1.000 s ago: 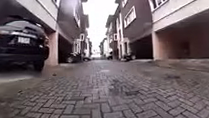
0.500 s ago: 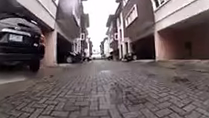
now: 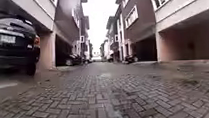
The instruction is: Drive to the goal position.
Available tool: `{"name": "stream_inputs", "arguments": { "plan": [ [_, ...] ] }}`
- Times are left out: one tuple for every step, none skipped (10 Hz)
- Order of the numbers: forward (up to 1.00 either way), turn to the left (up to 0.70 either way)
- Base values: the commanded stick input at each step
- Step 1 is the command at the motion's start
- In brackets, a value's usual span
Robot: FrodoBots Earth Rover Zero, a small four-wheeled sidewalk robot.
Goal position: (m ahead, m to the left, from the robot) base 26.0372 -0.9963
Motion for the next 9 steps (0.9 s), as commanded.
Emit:
{"name": "stream_inputs", "arguments": {
  "plan": [
    [0.70,0.00],
    [0.70,0.00],
    [0.70,0.00],
    [0.70,0.00],
    [0.70,0.00],
    [0.70,0.00],
    [0.70,0.00],
    [0.70,0.00],
    [0.70,0.00]
  ]
}}
